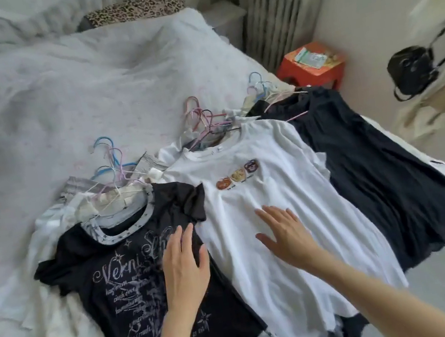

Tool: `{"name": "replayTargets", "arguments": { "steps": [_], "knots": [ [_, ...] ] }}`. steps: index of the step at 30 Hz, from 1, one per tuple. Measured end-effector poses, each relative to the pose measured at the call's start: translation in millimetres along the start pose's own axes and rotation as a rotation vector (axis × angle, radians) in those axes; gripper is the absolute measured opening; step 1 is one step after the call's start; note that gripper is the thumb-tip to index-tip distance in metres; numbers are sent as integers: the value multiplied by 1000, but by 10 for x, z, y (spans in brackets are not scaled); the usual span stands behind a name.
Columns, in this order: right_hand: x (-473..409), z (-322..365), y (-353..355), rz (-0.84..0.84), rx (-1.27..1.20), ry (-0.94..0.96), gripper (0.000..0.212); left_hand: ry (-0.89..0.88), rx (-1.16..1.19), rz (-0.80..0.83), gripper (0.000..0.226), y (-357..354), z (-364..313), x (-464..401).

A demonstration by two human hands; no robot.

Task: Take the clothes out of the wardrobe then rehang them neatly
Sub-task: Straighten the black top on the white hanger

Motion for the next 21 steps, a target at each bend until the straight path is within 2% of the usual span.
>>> {"name": "replayTargets", "arguments": {
  "steps": [3,5,7,9,13,16,21],
  "knots": [
    [745,-425,253,-119,21,-78,55,-150,-20,100,52,-276,-614,322],
    [1341,-838,374,-172,-9,-210,59,-236,-23,186,57,-447,-1153,572],
    [1630,-1066,508,-263,-74,-292,58,-225,-1,270,72,-523,-1366,620],
    [2112,-1418,743,-362,-113,-419,57,-332,-5,307,83,-604,-1854,634],
    [3151,-2037,1195,-562,-98,-588,57,-591,-47,273,69,-806,-2996,798],
    [3897,-2358,1313,-633,-59,-700,56,-828,-91,285,56,-1075,-3752,1161],
    [5129,-2779,1355,-739,-138,-1002,66,-1063,-53,373,55,-1543,-4839,1904]
  ]
}}
Point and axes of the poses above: each hand's wrist, its own x-axis away from the middle knuckle, its own y-axis out of the back of the hand, z = x × y, the point moved 4 cm from there along -x, towards the middle knuckle, and after that the axes turned 2 degrees about -x, right-handed, at the moved point
